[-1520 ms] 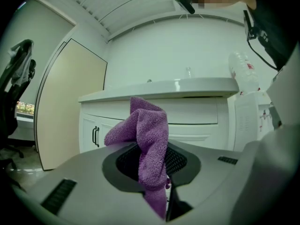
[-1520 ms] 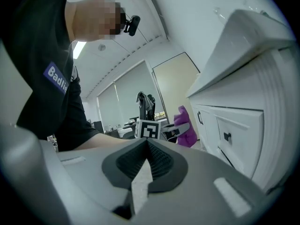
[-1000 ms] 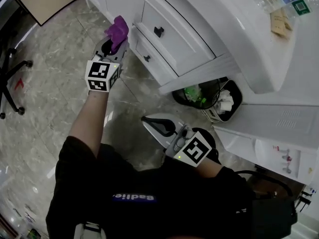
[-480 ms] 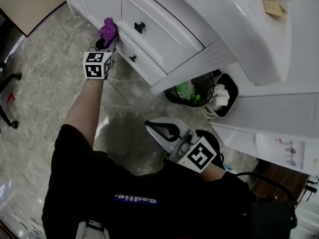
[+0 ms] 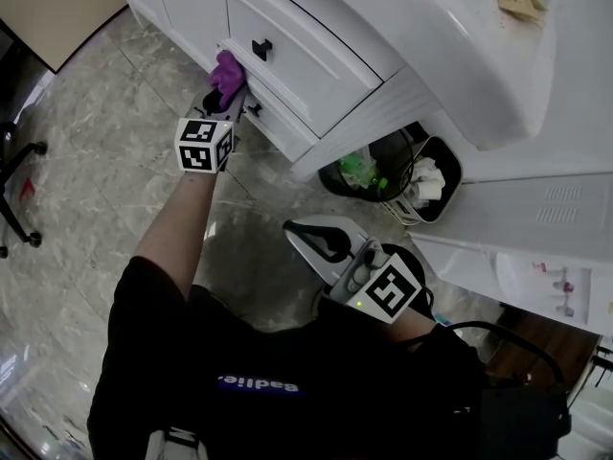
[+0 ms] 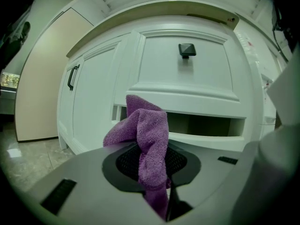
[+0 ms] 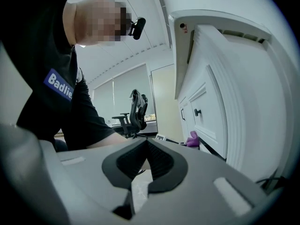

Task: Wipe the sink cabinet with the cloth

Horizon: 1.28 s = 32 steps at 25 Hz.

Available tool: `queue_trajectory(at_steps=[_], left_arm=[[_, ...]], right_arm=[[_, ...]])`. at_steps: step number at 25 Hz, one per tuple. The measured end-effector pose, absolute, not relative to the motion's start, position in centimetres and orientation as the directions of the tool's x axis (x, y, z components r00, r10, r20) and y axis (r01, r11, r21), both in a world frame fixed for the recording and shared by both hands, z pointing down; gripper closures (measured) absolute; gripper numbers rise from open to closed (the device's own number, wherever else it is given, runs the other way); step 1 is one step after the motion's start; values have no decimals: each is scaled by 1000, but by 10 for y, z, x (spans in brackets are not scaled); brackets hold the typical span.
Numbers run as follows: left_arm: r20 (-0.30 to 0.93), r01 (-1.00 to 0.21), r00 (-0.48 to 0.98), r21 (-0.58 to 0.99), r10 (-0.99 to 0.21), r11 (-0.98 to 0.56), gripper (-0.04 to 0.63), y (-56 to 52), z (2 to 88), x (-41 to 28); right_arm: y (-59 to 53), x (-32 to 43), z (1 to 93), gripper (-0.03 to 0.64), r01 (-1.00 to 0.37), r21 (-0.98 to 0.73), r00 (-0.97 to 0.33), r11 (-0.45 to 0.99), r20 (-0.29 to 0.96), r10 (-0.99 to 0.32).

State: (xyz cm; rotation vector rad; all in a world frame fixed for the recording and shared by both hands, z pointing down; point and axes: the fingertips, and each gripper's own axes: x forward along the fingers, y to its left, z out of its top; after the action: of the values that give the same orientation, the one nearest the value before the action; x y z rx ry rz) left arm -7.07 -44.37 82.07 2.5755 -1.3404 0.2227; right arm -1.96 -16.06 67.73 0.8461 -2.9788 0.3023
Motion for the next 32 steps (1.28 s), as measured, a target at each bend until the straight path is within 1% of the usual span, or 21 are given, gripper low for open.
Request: queue_trajectory(at_steps=[18,22,24,26,29,32], left_arm=[[206,-668,742,146,-638,-729,511,-318,821,37],[221,-590,798,99,-561,-801,511,-294,823,54],[219,-568,812,87,-541,-818,511,-288,823,51],[219,-597,793,89,-569,-797,511,-296,824,35],[219,-680,727,100,-650,-727,511,-325,826,-4],[241,-740,667,98,-705,-666,511,-354,830,-45]], right_arm=[[-161,-17,656,621,-495,-172,-864,851,-1,-503],[-159,-17,653,621,-489,-177,-867,854,-8,-498],[-157,-18,653,621,-485,-178,-869,856,-9,-494],[-156,-20,654,621,-478,-179,-873,860,-9,-487],[-154,-24,656,621,-465,-177,-881,867,-5,-473],[-153,-25,659,621,-464,-187,-882,866,0,-472]])
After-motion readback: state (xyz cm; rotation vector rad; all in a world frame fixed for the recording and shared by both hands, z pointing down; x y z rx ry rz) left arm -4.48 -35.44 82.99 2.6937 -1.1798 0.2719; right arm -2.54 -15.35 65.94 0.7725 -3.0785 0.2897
